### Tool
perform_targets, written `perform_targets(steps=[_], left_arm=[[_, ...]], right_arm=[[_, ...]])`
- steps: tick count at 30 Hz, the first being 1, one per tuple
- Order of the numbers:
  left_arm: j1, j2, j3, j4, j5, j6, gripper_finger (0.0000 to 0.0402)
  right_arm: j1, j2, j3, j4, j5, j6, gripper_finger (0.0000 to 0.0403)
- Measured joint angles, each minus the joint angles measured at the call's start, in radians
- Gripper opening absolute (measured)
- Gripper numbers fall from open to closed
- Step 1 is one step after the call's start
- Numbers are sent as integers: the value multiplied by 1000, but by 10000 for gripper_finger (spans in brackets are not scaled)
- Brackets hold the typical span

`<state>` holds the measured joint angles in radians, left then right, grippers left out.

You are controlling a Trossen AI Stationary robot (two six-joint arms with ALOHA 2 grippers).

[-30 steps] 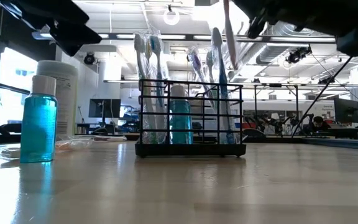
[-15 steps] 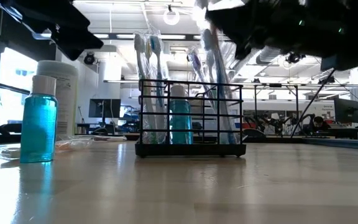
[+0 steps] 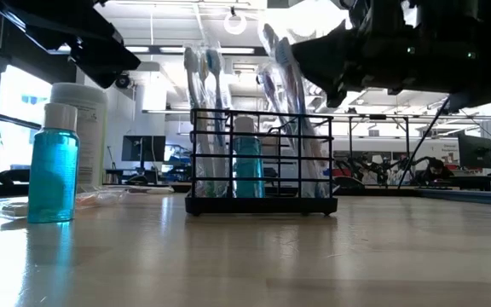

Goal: Pick & Place toothbrushing station
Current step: Put the orange toothbrush into the black wire organizer

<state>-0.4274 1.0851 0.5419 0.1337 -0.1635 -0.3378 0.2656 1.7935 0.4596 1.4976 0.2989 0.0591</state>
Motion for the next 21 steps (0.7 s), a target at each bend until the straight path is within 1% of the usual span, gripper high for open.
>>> perform_targets(steps=[2, 6, 11, 21], left_arm=[[1, 0, 0, 0, 0, 6, 200], [2, 0, 0, 7, 0, 40, 200], [2, 0, 0, 19, 0, 45, 200], [2, 0, 0, 38, 0, 61, 200]], right_arm=[[6, 0, 0, 1, 5, -8, 11], [1, 0, 0, -3, -29, 16, 14], [-10, 0, 0, -11, -34, 75, 51], [-12, -1, 0, -9, -36, 68, 121]])
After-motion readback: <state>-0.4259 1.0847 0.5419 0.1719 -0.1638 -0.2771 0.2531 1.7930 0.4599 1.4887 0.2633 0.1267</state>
